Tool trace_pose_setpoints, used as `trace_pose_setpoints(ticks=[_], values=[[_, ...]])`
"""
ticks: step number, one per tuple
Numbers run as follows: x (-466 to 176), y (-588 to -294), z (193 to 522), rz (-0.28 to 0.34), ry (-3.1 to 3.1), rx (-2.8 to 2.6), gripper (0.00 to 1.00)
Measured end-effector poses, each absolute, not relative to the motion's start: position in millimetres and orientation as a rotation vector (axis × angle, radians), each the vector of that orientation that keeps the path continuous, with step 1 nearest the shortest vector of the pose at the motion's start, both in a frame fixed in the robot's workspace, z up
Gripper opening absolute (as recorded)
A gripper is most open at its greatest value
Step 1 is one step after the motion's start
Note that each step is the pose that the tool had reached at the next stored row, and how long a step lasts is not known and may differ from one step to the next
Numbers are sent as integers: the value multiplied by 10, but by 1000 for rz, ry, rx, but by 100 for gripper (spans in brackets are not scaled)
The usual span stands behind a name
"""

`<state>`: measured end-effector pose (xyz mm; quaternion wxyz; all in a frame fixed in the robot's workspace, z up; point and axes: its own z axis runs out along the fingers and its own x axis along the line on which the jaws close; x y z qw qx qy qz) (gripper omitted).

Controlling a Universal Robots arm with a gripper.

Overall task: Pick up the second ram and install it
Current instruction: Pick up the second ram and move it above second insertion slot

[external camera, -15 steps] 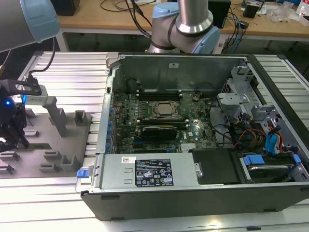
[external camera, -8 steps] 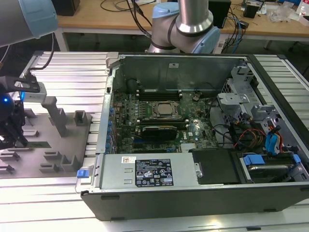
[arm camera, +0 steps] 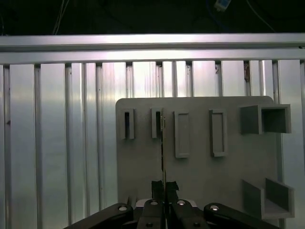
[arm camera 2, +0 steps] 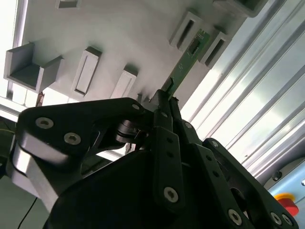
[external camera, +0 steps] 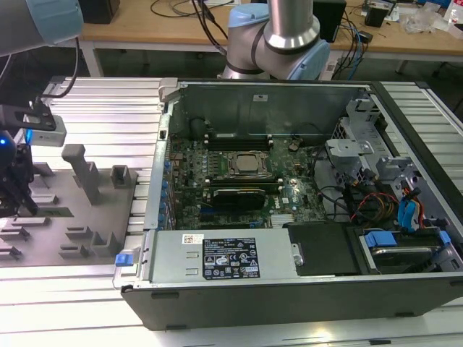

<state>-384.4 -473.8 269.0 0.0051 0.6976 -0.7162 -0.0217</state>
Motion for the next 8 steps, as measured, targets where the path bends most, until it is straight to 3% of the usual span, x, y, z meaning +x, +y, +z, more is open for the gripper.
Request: trace_pose_setpoints(ticks=[8], values=[[-3843,-4738,2831,-68,-2243,2184,13]])
